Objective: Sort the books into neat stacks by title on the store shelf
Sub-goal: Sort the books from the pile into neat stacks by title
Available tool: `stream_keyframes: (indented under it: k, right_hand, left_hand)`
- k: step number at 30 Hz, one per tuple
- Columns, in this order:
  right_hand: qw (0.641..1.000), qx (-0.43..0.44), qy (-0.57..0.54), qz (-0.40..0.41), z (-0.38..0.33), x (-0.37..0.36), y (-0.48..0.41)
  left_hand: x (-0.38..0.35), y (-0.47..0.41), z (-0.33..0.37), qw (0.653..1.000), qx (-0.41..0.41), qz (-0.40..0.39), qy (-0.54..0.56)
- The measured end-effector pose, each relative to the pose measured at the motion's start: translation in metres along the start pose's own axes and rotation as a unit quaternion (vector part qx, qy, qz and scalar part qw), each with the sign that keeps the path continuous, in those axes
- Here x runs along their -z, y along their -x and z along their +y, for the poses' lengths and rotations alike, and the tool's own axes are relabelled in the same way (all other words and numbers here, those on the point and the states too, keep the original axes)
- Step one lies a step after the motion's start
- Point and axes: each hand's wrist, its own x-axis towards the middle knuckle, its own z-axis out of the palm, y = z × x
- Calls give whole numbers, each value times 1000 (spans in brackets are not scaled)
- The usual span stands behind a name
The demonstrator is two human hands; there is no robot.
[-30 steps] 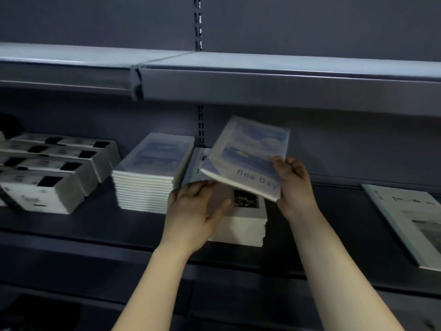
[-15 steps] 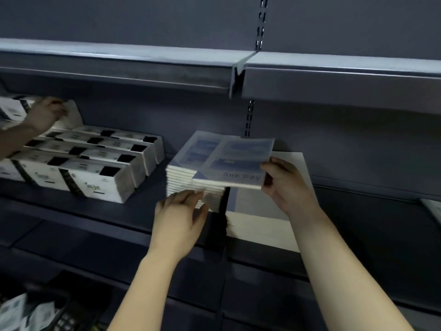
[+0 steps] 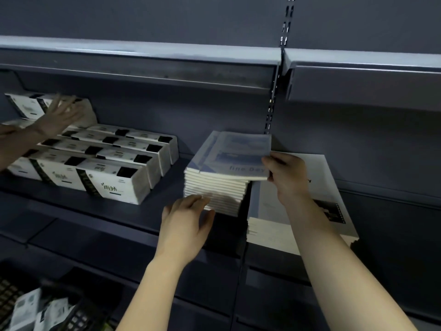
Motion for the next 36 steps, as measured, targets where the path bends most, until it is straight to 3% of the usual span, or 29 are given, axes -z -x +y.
stream_keyframes:
  k: [6, 17, 25, 31, 36]
  right_hand:
    - [999, -18, -12, -24, 3, -9, -8]
    - [987, 67, 146, -4, 4, -23, -9]
    - [928, 179, 324, 28, 2, -31, -7]
    - [915, 172, 365, -2, 2, -28, -8]
    - [927, 171, 335, -10, 3, -9, -3]
  left_hand:
    - [-6, -8, -8, 1000, 3, -7, 11]
    - [-12, -18, -18, 1000, -8, -3, 5]
    - [-12, -20, -18, 1000, -15, -17, -6]
    - [-14, -19, -14, 1000, -23, -12, 4]
    - [-10, -20, 10, 998, -40, 15, 38]
